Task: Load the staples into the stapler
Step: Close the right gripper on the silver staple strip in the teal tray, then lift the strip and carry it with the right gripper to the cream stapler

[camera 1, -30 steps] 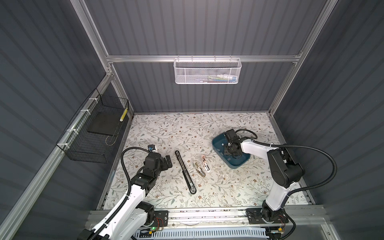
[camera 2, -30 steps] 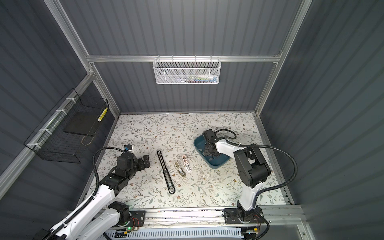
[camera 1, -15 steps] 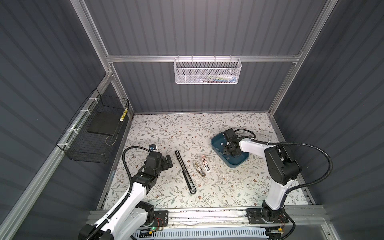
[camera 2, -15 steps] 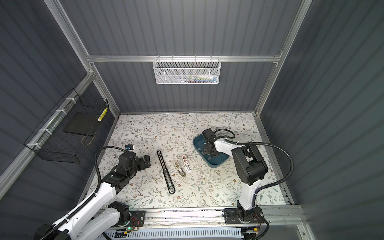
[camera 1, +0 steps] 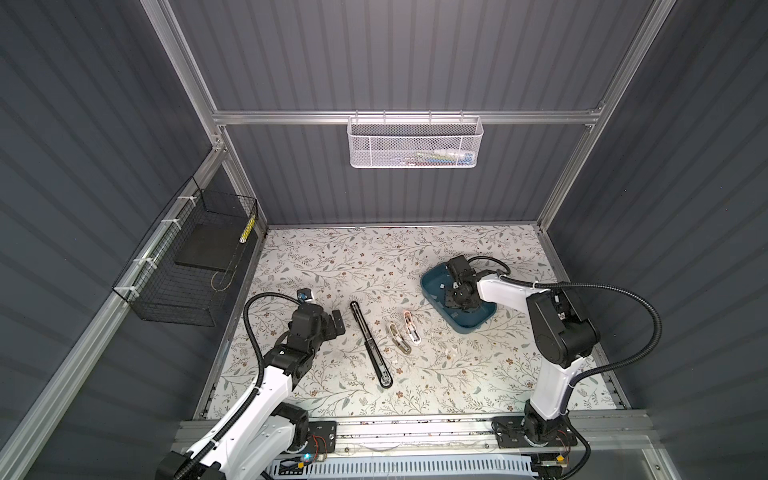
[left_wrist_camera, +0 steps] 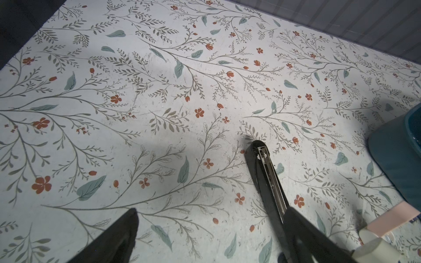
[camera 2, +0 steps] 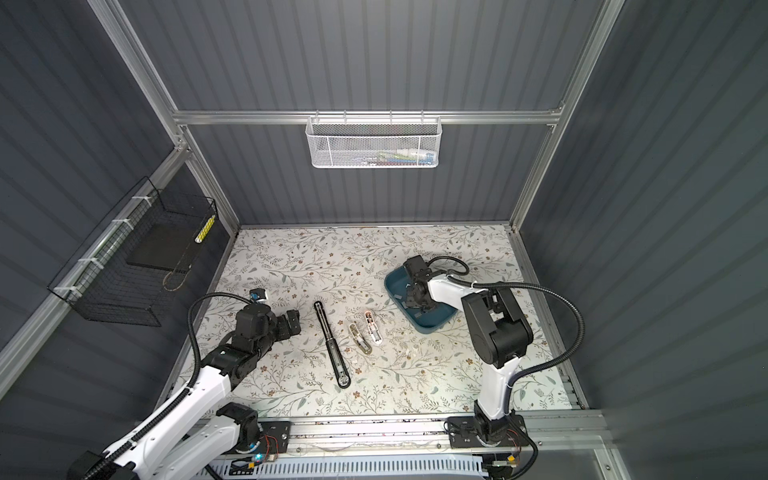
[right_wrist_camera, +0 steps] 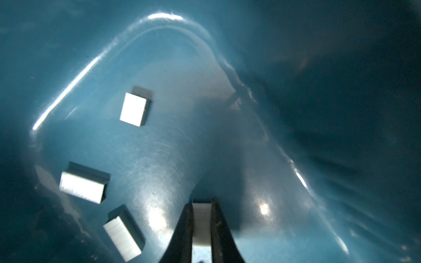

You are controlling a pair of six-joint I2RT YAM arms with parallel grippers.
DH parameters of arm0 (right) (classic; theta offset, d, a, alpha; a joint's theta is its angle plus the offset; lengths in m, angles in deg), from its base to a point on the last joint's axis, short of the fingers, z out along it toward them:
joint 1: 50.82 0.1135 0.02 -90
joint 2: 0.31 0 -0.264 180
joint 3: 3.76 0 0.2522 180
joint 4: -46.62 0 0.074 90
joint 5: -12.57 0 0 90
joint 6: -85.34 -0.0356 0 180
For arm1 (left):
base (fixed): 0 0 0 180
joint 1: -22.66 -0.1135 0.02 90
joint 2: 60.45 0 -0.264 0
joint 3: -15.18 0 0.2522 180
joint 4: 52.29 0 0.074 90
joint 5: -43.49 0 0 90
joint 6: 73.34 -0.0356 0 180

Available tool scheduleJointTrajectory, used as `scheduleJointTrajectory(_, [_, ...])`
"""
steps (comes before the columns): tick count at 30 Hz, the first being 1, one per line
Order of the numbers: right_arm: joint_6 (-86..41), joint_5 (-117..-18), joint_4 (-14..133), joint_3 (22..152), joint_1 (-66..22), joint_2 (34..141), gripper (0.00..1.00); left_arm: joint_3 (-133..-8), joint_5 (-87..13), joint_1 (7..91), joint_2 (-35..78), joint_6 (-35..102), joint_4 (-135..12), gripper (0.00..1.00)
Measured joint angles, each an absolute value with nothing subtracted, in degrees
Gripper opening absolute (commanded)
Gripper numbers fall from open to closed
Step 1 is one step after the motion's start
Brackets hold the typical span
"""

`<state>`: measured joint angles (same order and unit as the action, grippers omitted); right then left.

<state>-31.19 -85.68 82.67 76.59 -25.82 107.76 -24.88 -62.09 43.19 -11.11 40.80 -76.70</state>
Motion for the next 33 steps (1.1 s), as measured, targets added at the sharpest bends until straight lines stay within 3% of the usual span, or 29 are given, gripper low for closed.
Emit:
scheduleJointTrajectory(8, [-31.0, -85.5, 83.6, 77.2, -25.8, 106.7, 0.12, -24.9, -62.1, 43.2, -11.5, 40.8, -76.7, 0.99])
scheduleJointTrajectory(18, [-29.5, -85.5, 80.5, 75.7, -25.8, 95.0, 0.1, -24.9, -61.5, 43.2, -11.5, 40.5, -76.7, 0.99])
scheduleJointTrajectory(27, [-26.8, -81.6, 70.6, 63.4, -25.0, 84.8, 0.12, -24.9, -60.1, 43.2, -13.2, 40.2, -76.3, 0.99])
scheduleJointTrajectory(33, [-23.3, -81.0, 62.8, 57.1, -19.8, 76.7, 0.12, -24.9, -60.3, 43.2, -13.9, 40.2, -76.2, 0.99])
